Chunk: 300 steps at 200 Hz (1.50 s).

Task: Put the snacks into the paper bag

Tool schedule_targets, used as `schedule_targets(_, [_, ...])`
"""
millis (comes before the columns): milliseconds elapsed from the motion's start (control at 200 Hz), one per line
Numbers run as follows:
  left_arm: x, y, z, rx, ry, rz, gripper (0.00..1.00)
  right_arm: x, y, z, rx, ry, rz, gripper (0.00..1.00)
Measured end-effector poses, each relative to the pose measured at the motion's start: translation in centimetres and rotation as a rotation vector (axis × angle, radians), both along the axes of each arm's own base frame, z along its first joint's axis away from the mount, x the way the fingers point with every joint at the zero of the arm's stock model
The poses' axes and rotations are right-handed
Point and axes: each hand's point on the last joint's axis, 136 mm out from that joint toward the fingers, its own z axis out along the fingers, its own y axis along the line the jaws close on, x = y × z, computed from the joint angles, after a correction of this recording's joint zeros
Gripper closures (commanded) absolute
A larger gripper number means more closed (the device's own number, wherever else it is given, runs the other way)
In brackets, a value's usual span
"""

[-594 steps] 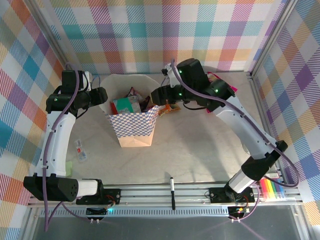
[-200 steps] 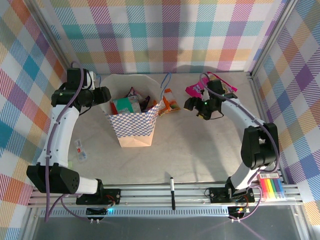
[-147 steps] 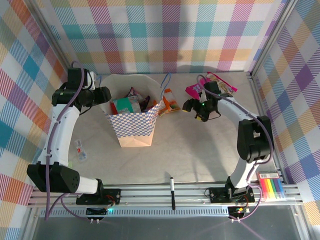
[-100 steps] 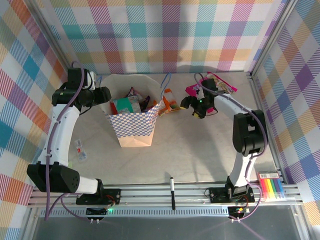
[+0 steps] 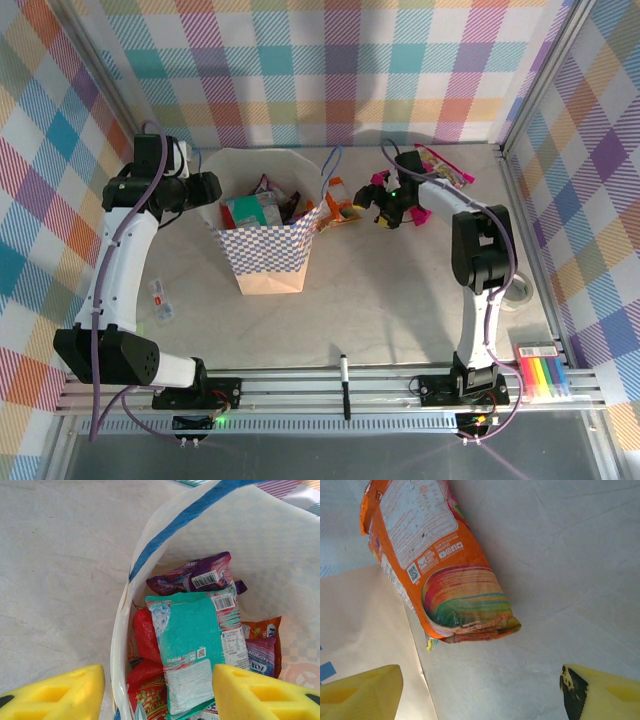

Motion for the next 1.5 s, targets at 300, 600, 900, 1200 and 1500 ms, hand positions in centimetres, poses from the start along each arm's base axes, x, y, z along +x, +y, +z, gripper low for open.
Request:
schedule_targets(300, [-0.1, 0.2, 0.1, 0.007, 0.001, 0.006, 0.41, 1.1, 0.9, -0.9, 0.006, 0.005, 0.012, 0.18])
schedule_targets(600, [-0.3, 0.2, -0.1, 0.01, 0.013, 0.009, 0.41, 1.4, 2.6, -1.8, 0.012, 0.022, 0.027, 0.19])
schedule_targets(900, [-0.3, 0.2, -0.1, 0.01, 0.013, 0.009, 0.41, 1.2, 4.5, -2.6, 0.014, 0.041, 0.049, 0.19])
schedule_targets(1200, [-0.4, 0.2, 0.0, 0.011, 0.01, 0.009, 0.41, 1.6, 5.4, -2.5, 0.021, 0.046, 0.04, 0.19])
schedule_targets(1500, [-0.8, 0.3, 0.6, 0.011, -0.007, 0.008, 0.41, 2.3, 6.1, -3.2, 0.02, 0.063, 0.014, 0.22])
